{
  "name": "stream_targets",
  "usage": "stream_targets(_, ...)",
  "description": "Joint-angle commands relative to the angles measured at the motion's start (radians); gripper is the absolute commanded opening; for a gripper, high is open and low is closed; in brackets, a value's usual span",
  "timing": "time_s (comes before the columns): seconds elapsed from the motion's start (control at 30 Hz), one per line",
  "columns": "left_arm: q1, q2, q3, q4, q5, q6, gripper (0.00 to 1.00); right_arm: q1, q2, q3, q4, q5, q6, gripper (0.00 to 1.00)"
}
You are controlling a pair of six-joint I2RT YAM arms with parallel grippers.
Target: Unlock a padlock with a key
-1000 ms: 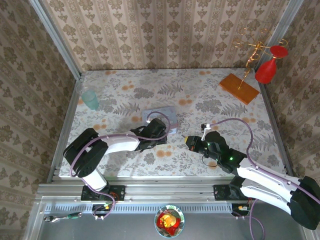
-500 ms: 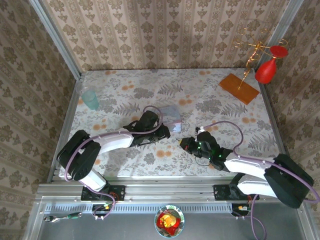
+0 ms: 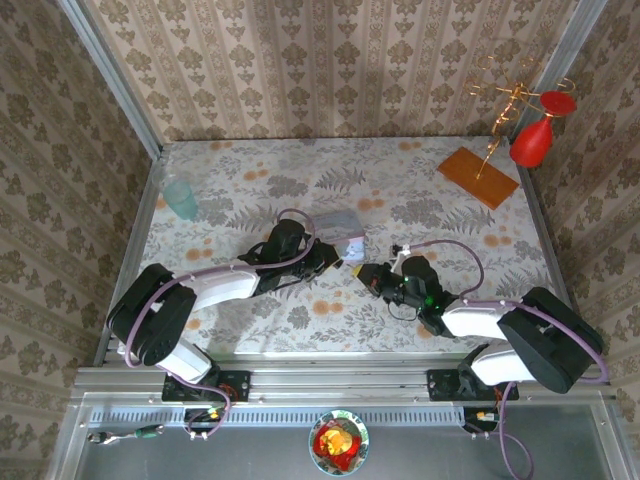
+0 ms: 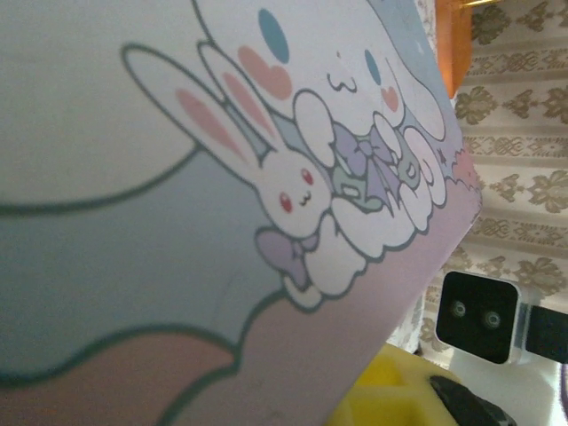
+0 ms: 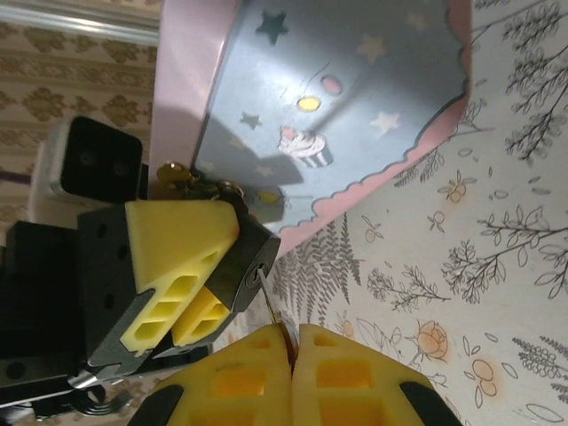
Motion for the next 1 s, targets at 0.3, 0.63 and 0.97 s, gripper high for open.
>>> stream_targets(0.3,0.011,-0.010,-0.006,0.203,0.078,-0.120,0.01,-0.077,-0.028,-0.012,0.093,-0.149,-0.023,0.00)
stream_targets(0.63,0.012,-0.010,0.011,0.200,0.090,-0.124,0.00,-0.133,-0.001,0.011,0.149,-0.235,0.009,0.00)
stream_targets(0.97,0.011,0.026,0.019,0.269,0.123,-0.162,0.00,-0.136,0.022,0.015,0.158,-0.271,0.027,0.00)
